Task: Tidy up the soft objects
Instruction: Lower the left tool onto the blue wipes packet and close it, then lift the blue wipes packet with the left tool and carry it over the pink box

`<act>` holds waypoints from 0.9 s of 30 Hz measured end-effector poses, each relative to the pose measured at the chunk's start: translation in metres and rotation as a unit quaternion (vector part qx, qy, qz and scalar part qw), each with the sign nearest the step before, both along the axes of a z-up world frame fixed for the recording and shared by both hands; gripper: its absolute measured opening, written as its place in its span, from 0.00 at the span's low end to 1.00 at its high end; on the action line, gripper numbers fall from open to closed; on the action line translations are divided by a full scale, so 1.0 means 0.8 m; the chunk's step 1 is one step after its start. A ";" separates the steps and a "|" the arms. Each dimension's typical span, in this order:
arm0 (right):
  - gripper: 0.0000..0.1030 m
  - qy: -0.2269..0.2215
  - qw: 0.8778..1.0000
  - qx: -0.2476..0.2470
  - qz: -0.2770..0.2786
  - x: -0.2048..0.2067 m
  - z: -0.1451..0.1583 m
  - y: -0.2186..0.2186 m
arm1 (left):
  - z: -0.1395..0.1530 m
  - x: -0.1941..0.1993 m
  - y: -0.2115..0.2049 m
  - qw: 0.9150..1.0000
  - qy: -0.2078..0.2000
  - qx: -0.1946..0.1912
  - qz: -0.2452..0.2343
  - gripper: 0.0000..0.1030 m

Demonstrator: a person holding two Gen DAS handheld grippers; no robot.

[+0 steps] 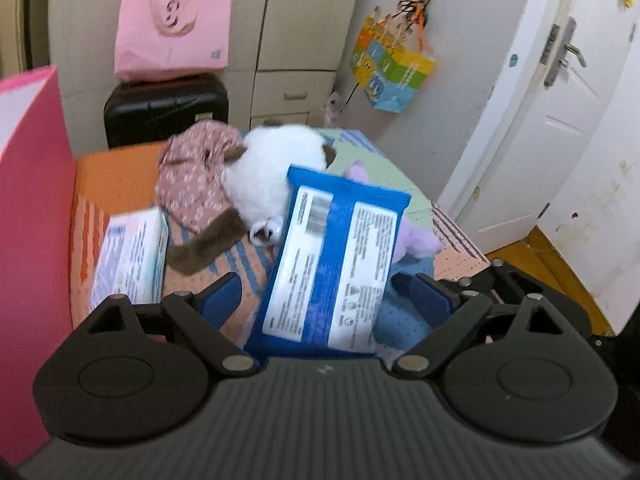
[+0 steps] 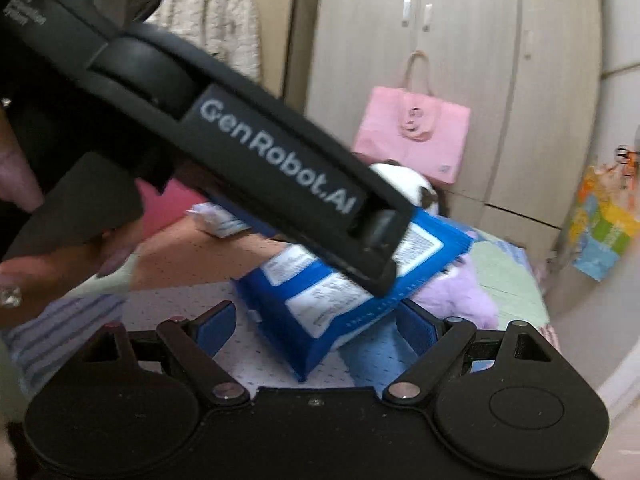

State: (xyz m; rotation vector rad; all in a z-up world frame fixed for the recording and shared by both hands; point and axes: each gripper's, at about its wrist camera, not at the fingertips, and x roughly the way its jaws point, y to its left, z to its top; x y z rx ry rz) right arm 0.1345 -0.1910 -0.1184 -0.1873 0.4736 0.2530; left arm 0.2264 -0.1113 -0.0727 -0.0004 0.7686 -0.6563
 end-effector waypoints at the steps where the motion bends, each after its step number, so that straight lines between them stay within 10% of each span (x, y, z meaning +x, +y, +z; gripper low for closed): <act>1: 0.87 -0.003 1.000 -0.002 -0.004 -0.002 -0.001 0.002 | -0.003 0.001 0.001 1.000 0.005 -0.005 -0.001 0.89; 27: 0.77 -0.002 0.999 0.033 0.018 -0.041 -0.004 0.010 | -0.021 -0.034 0.022 0.994 0.096 -0.043 -0.021 0.66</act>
